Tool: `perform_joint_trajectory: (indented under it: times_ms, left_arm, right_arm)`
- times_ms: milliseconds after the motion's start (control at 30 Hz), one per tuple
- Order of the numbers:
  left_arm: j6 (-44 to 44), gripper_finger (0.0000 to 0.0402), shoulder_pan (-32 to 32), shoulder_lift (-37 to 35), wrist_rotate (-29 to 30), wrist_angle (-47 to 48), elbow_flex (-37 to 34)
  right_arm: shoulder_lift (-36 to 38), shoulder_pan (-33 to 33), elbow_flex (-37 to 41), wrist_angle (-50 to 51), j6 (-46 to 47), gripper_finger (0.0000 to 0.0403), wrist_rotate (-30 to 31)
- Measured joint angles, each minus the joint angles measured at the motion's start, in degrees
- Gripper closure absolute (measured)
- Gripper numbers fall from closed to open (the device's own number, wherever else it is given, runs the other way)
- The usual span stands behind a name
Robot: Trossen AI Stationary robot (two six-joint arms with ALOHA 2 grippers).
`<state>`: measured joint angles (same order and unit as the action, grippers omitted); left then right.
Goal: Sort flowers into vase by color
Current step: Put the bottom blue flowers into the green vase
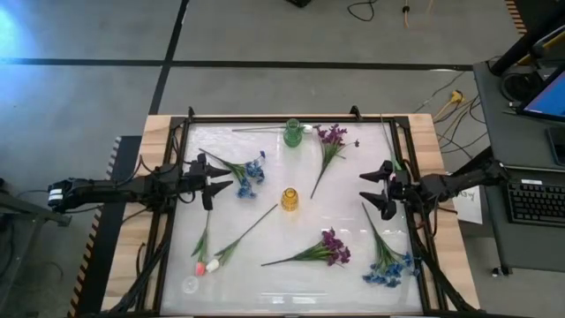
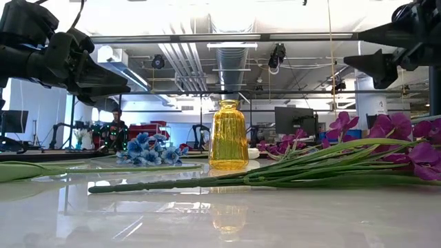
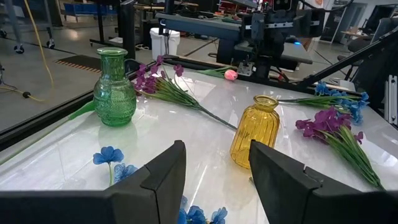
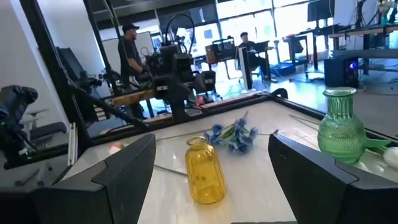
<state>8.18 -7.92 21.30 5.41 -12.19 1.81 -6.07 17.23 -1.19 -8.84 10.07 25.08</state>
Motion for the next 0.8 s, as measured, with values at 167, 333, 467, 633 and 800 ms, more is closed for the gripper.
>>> perform_joint_trajectory:
  times_ms: [167,333,467,633,800]
  left_arm:
    - [0.0,0.0238,0.0,0.0,0.0,0.0,0.0]
    - [0.0,0.0238,0.0,0.0,0.0,0.0,0.0]
    - [0.0,0.0238,0.0,0.0,0.0,0.0,0.0]
    - [0.0,0.0238,0.0,0.0,0.0,0.0,0.0]
    - [0.0,0.0238,0.0,0.0,0.0,0.0,0.0]
  right_arm:
    - [0.0,0.0,0.0,-2.7,8.9,0.0099,1.9]
    - [-2.1,0.0,0.0,-11.4,18.8,0.0099,9.2]
    - [-6.1,0.0,-3.2,-13.8,24.7,0.0099,14.7]
    - [-14.1,0.0,-10.2,-13.6,26.0,0.0099,18.1]
    - [-20.7,0.0,-19.4,-1.3,29.1,0.0099,20.5]
